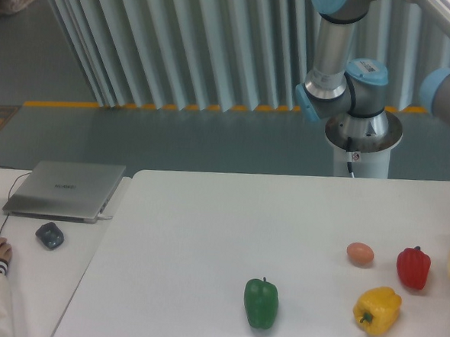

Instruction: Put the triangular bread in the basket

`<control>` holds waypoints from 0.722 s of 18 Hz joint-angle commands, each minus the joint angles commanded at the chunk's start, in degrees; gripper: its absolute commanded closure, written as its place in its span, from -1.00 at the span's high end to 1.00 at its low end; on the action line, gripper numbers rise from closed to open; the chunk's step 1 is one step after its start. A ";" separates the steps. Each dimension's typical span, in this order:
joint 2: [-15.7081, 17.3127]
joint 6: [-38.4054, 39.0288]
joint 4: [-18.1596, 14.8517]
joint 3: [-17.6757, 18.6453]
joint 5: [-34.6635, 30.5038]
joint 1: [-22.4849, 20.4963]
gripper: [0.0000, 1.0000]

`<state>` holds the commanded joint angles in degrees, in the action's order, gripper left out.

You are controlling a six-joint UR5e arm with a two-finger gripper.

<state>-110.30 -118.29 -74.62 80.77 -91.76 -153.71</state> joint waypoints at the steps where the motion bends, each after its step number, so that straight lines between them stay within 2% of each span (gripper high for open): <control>1: 0.00 -1.32 0.00 0.00 0.00 -0.79 -1.00; 7: -0.35 -14.93 0.09 0.35 0.44 -7.47 -1.00; 9: -0.62 -16.88 2.01 0.88 0.44 -8.70 -0.90; 10: -0.70 -16.89 2.72 1.05 0.44 -8.88 -0.72; 11: -0.97 -16.89 2.81 1.05 0.44 -8.88 -0.27; 12: -1.05 -16.71 3.16 1.32 0.44 -8.88 0.20; 13: -0.97 -16.28 5.08 2.54 0.44 -8.80 0.93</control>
<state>-111.27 -134.56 -69.54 83.31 -91.32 -162.51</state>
